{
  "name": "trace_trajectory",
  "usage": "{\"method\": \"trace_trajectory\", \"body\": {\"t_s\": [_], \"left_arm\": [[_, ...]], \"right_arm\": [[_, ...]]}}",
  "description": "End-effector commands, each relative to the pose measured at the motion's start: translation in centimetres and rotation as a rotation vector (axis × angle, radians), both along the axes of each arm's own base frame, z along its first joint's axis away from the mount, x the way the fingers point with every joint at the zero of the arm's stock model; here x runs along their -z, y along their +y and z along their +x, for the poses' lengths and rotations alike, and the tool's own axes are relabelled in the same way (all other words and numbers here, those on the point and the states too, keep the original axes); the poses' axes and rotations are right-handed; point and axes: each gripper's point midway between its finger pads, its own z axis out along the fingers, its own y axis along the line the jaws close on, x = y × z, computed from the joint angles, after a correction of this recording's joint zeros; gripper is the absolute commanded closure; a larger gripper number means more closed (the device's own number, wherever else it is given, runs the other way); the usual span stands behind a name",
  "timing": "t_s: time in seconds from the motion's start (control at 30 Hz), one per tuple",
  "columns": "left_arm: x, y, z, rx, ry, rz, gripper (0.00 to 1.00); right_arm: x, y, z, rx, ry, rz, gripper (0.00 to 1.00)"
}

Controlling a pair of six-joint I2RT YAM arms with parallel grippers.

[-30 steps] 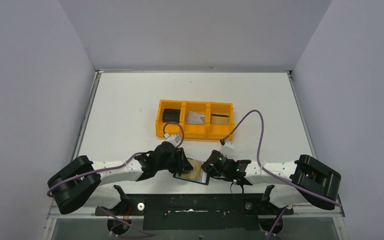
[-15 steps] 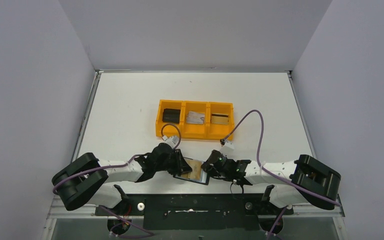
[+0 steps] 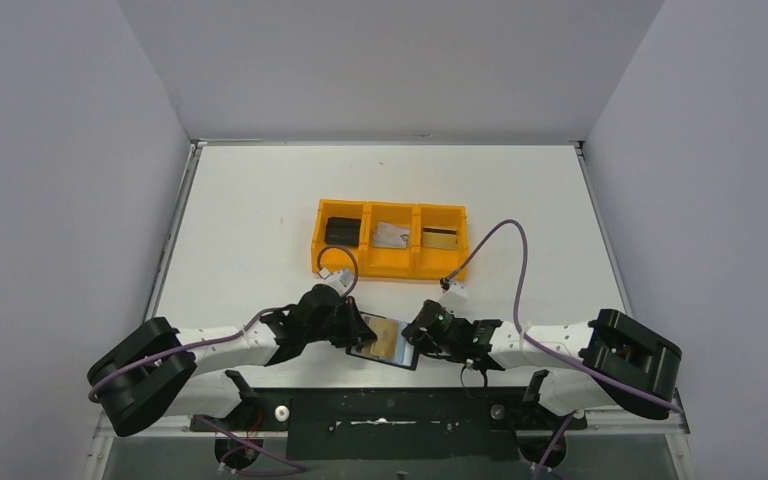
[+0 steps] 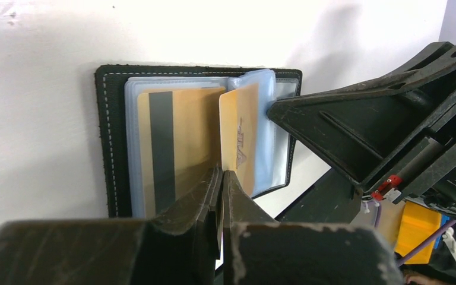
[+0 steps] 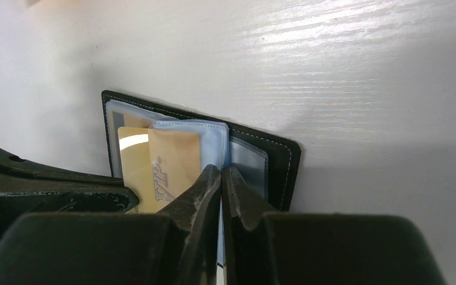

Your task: Take the credit cards out of the card holder

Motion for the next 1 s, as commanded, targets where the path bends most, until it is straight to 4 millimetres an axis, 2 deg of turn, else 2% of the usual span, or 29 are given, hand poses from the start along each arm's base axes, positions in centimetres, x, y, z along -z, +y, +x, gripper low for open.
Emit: {"method": "trace_trajectory", "body": {"t_s": [0.0,0.23,0.37,0.57,0.7,0.83,0.97], "left_arm": [[-1.1,0.8,1.8,-0.034,-0.077,0.043,1.0],[-2.2,1.4,2.2,-0.046,-0.111,0.052,1.0],[-3.3,1.6,2.5,-0.051,-0.147,0.042,1.0],[-4.5,2.3,2.9,-0.075,-0.187,0.047,1.0],[-5.3,2.7,3.1,-0.103,-0.209,0.036,1.0],[-6.6,2.9,3.4,-0.133,-0.238,-0.002,1.0],[-7.3,3.5,3.7,-0.168,-0.258,0.001,1.0]], "right_arm": [[2.6,-3.0,-0.8,0.023,0.045,-0.131,0.96],[2.3,-3.0,-0.7,0.028,0.044,-0.134,0.95],[1.2,-2.5,-0.3,0.01,0.011,-0.11,0.92],[-2.3,-1.6,0.8,-0.015,-0.076,-0.054,0.76],[-5.2,-1.5,1.5,-0.019,-0.146,-0.028,0.7],[-7.5,-0.5,1.7,-0.063,-0.211,0.038,0.69],[-8.9,1.9,1.7,-0.135,-0.241,0.12,0.71]]}}
